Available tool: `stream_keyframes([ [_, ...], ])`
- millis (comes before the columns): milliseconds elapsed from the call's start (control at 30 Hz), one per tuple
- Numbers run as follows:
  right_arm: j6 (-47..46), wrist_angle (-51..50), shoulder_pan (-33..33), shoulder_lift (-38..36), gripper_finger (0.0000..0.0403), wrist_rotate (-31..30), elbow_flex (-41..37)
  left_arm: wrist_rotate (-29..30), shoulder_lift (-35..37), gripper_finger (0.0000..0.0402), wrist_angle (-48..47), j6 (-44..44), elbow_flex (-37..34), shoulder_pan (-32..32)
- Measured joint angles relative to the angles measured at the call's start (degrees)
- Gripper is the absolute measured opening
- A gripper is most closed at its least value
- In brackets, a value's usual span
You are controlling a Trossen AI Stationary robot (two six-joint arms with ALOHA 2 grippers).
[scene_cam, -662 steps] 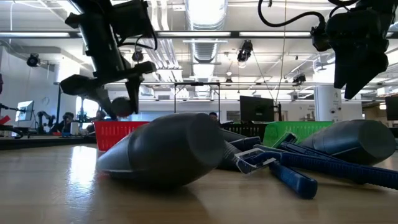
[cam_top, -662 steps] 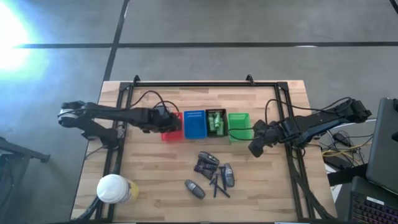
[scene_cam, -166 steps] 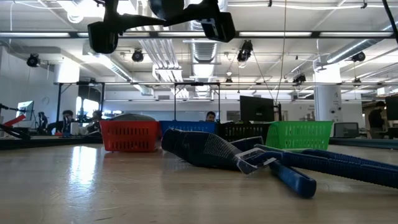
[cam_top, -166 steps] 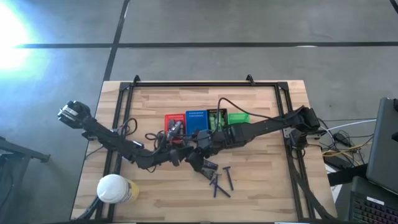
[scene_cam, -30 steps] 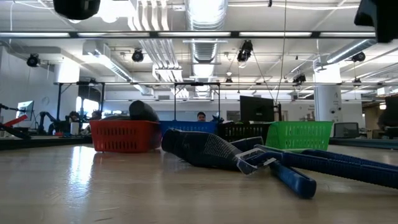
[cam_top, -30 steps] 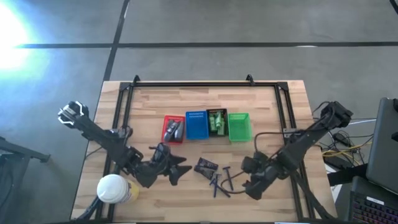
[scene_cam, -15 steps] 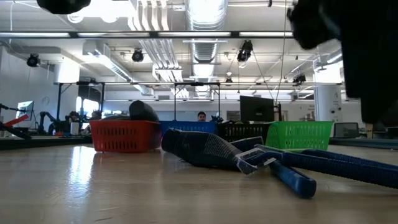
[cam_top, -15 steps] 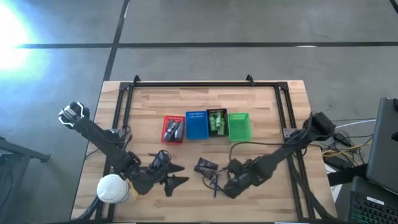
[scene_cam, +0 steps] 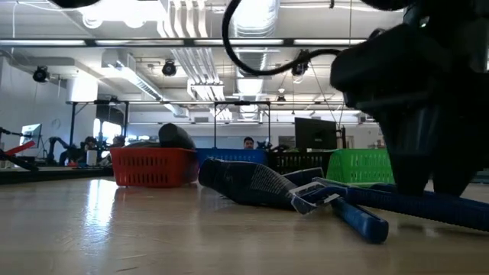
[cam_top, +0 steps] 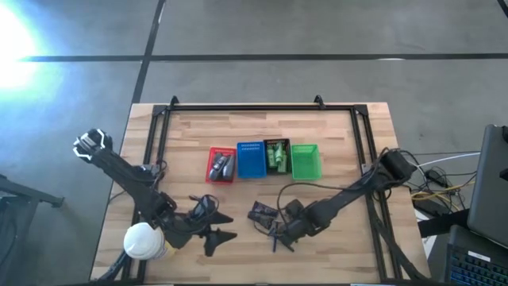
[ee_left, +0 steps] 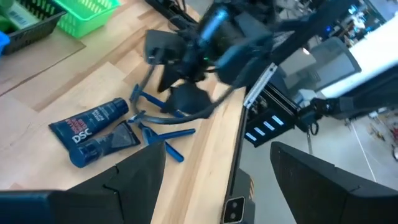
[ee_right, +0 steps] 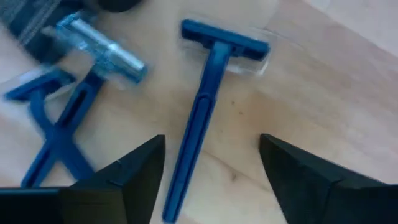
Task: Pick & Place Travel size toiletries
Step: Put the blue razor into the green basket
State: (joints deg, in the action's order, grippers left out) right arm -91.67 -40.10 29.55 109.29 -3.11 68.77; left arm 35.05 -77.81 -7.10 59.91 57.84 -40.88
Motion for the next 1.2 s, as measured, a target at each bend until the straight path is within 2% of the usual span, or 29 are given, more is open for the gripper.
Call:
stream_keyframes([
  [267, -1.51, -5.53, 0.01, 5.47, 0.0193, -0.27, 5.69, -1.76, 3.1, 0.0293, -3.16, -4.09, 0.0, 0.22],
  [433, 5.47, -12.92, -0.09, 9.23, 0.0142, -0.45, 11.64, -1.64, 4.55, 0.0293, -3.68, -6.73, 0.0, 0.32],
  [633, 8.63, -13.81, -0.71, 9.91, 0.0061, -0.59, 13.67, -1.13, 5.2, 0.0293, -4.44, -7.57, 0.0, 0.7],
  [767, 9.15, -16.44, -0.84, 7.63, 0.0023, -1.1, 12.26, -1.14, 5.43, 0.0293, -5.05, -7.16, 0.0, 0.72],
  [1000, 4.16, -17.82, -0.84, -2.27, 0.0028, -4.07, 7.4, -1.13, 5.82, 0.0293, -5.02, -6.64, 0.0, 1.48],
  [1200, -5.93, -17.61, -0.83, -14.12, 0.0028, -12.83, 2.82, -1.14, 6.1, 0.0293, -4.92, -4.99, 0.0, 2.77],
])
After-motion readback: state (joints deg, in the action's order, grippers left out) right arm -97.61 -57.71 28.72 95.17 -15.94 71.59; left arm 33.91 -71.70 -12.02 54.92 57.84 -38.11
